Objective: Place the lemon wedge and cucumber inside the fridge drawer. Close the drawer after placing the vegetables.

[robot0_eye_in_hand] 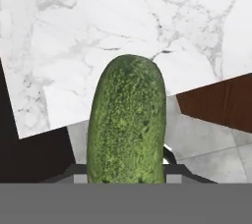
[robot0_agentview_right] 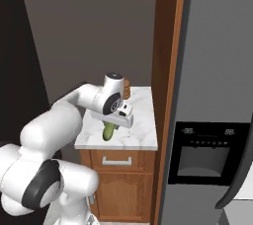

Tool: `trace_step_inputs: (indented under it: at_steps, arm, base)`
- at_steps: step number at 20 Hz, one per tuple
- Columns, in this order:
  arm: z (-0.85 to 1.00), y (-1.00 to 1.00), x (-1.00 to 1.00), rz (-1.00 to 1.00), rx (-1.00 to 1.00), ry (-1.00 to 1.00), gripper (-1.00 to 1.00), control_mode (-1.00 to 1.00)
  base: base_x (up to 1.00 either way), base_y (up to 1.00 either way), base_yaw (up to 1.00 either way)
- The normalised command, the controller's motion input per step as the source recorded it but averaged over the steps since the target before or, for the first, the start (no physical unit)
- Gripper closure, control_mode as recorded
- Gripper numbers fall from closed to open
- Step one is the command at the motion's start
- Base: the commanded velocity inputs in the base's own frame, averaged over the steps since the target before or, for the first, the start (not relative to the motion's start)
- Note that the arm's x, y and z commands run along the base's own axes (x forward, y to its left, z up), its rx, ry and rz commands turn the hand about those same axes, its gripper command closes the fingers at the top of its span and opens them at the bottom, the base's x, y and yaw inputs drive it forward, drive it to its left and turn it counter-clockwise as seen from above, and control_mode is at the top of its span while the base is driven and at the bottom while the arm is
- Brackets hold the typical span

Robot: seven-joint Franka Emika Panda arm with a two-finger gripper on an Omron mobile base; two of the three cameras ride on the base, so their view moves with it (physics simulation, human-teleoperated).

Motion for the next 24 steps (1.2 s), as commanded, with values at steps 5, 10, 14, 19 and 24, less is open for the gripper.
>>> trace_step_inputs:
  at_steps: [5,10,14,19,24]
  arm:
    - [0.70,0.35,-0.85,-0.03,0.10,0.00,1.00,-1.00]
    - [-0.02,0.37,-0.28,-0.02,0.00,0.09,1.00,-1.00]
    - [0.00,0.11,-0.26,-0.01,-0.02,-0.08,1.00,-1.00]
    - [0.00,0.00,-0.20,-0.01,0.00,-0.05,1.00,1.00]
    - [0.00,0.00,0.00,0.00,0.00,0.00,1.00,1.00]
  base:
    - [0.00,0.00,0.00]
    - [0.00,0.00,0.00]
    - [0.00,0.00,0.00]
    - [-0.80,-0.24,-0.14]
    - [-1.00,-0.62,-0.34]
